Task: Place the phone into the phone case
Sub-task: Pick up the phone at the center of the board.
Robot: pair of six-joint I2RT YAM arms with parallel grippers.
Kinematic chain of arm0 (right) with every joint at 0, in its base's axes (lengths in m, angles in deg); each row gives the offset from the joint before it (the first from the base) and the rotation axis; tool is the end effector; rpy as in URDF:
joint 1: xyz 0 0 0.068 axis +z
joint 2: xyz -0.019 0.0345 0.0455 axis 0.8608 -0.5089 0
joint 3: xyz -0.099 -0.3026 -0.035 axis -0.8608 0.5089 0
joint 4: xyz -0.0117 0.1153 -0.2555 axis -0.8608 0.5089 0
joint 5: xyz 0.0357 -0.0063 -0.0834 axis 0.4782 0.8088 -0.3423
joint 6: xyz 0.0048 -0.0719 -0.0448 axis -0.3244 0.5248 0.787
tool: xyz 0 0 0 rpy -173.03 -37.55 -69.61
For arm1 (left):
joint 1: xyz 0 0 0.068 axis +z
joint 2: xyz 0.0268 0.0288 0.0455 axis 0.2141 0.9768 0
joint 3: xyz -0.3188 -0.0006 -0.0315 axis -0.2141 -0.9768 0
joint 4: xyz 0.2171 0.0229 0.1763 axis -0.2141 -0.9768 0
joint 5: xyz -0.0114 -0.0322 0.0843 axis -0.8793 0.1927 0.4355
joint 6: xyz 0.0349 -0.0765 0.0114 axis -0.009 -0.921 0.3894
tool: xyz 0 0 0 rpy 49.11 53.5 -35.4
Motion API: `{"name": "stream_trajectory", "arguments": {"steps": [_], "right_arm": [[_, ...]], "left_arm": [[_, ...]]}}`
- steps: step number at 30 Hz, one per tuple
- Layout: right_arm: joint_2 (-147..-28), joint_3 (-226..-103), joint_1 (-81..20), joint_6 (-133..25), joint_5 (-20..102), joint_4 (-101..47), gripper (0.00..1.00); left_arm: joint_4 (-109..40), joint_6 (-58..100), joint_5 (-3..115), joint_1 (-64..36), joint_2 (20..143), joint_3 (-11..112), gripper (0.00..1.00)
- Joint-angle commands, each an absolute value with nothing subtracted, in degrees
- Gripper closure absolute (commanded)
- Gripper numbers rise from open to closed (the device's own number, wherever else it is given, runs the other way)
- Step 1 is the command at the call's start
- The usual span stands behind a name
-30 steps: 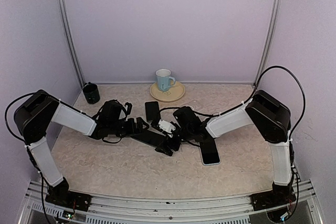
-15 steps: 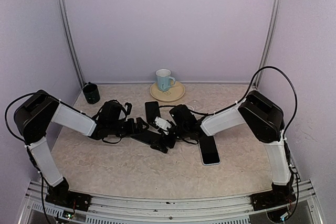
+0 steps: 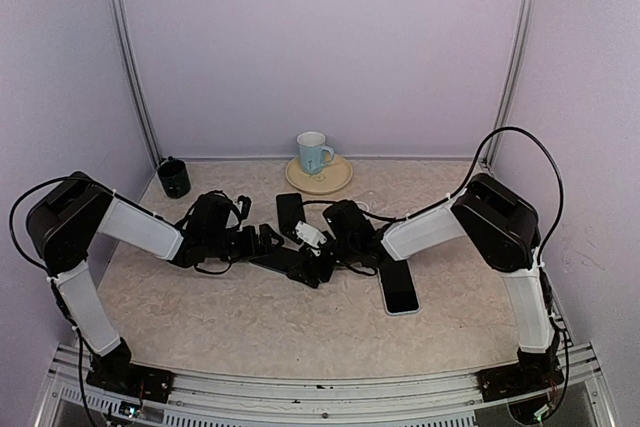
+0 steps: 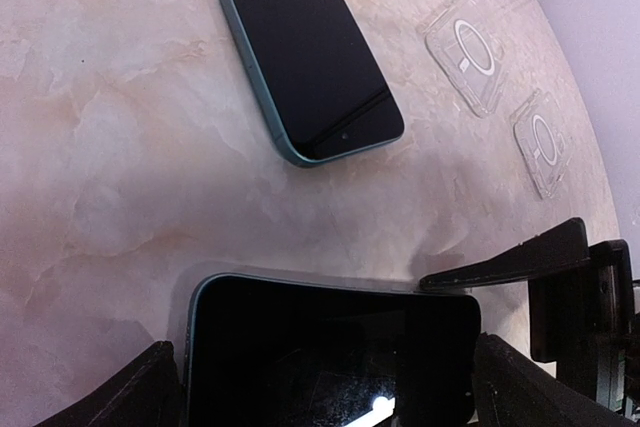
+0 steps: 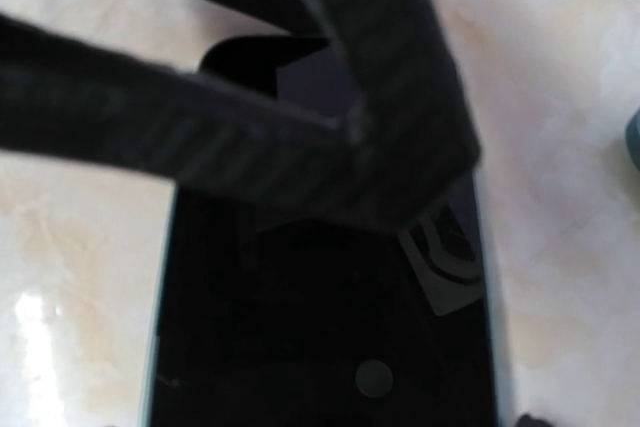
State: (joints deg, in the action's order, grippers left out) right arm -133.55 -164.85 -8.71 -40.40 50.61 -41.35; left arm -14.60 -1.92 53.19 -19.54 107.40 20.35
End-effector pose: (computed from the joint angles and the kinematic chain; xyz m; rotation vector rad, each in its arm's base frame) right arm 0.3226 0.4294 0.1050 -1.2557 1.9210 0.7484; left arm 0.3206 -0.2166 0.1326 0.0605 2.3468 -0.8255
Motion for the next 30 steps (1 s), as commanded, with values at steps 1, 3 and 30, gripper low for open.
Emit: {"name": "stream_trajectory", "arguments": {"steps": [1, 3, 30], "right_arm": [[-135.25, -161.46, -8.88, -40.99, 50.51, -40.21, 0.25], [-135.10, -161.31, -8.87, -40.43, 51.05, -40.06, 0.35], [-115.77, -148.80, -7.35, -36.69, 46.80, -50.29, 0.56]], "left_arm": [[-15.31, -2.23, 53.03, -19.63, 106.00, 19.20, 0.01], [-15.29, -2.31, 53.28, -19.59, 105.77, 19.10, 0.01], [-15.24, -2.86, 49.35, -19.41, 102.72, 18.87, 0.01]]}}
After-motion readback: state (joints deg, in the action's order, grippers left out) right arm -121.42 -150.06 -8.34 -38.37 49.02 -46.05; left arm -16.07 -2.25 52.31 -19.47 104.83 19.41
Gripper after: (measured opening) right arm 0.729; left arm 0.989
